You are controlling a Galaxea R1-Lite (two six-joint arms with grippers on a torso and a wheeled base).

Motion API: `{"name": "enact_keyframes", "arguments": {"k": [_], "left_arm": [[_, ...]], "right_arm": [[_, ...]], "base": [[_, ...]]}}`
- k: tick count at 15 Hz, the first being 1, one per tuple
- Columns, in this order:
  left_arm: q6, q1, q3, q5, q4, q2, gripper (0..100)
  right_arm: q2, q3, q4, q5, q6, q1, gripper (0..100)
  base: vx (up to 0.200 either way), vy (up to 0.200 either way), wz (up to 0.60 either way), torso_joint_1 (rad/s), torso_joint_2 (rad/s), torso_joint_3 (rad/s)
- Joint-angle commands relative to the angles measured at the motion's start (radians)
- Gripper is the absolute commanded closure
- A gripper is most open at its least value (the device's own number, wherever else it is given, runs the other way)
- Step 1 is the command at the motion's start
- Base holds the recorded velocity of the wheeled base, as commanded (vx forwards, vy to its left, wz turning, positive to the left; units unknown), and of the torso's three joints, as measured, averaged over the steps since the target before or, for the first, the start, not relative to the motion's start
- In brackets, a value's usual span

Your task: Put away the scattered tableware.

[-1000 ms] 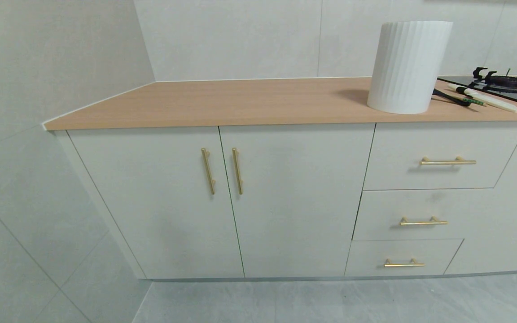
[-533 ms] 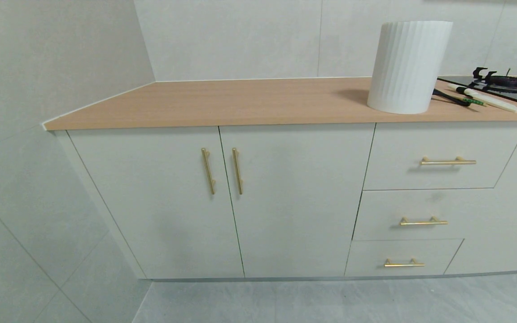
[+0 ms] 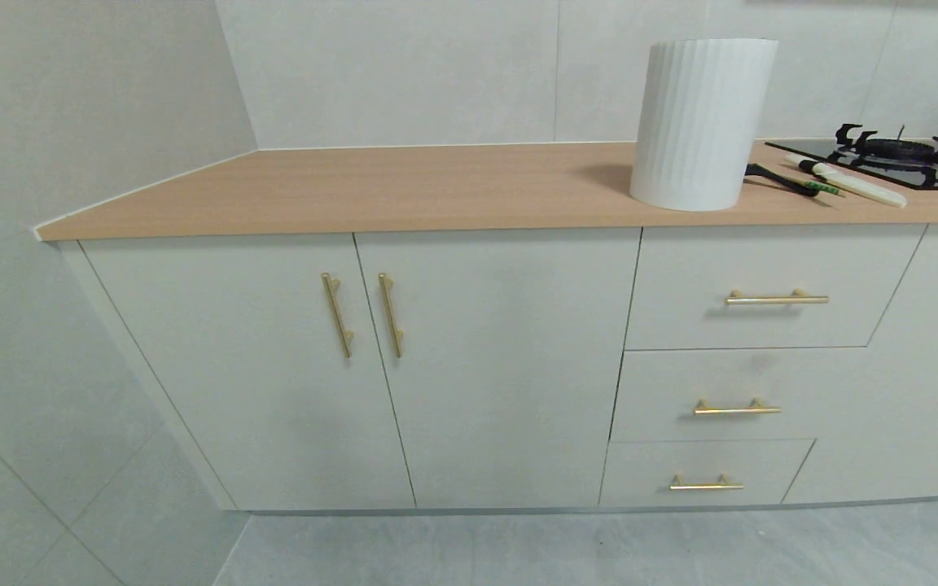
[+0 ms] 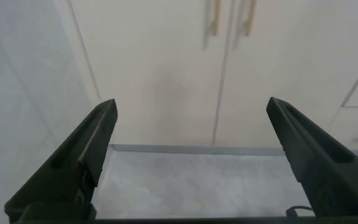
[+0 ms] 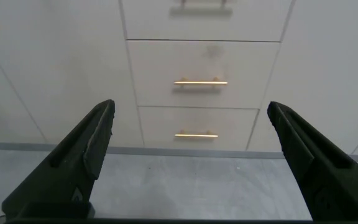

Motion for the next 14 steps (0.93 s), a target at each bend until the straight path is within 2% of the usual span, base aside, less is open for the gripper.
{"name": "enact_keyframes", "arguments": {"k": [1,7,14], "left_arm": [[0.0,0.0,0.0,0.001,0.0,0.002,0],[-0.002,0.0,0.0,0.001,-0.002,0.002,0],[0.0,0.0,0.0,0.001,0.0,0.002,0]], "right_arm": [[0.002,0.0,0.0,0.0,0.0,0.0,0],[0.002,0.0,0.0,0.0,0.0,0.0,0],[0.002,0.0,0.0,0.0,0.0,0.0,0]], "base": [[0.0,-0.2,0.0,0.007,0.01,0.002],[0.0,-0.2,0.0,0.001,0.0,0.003],[0.0,0.0,0.0,0.0,0.0,0.0]]}}
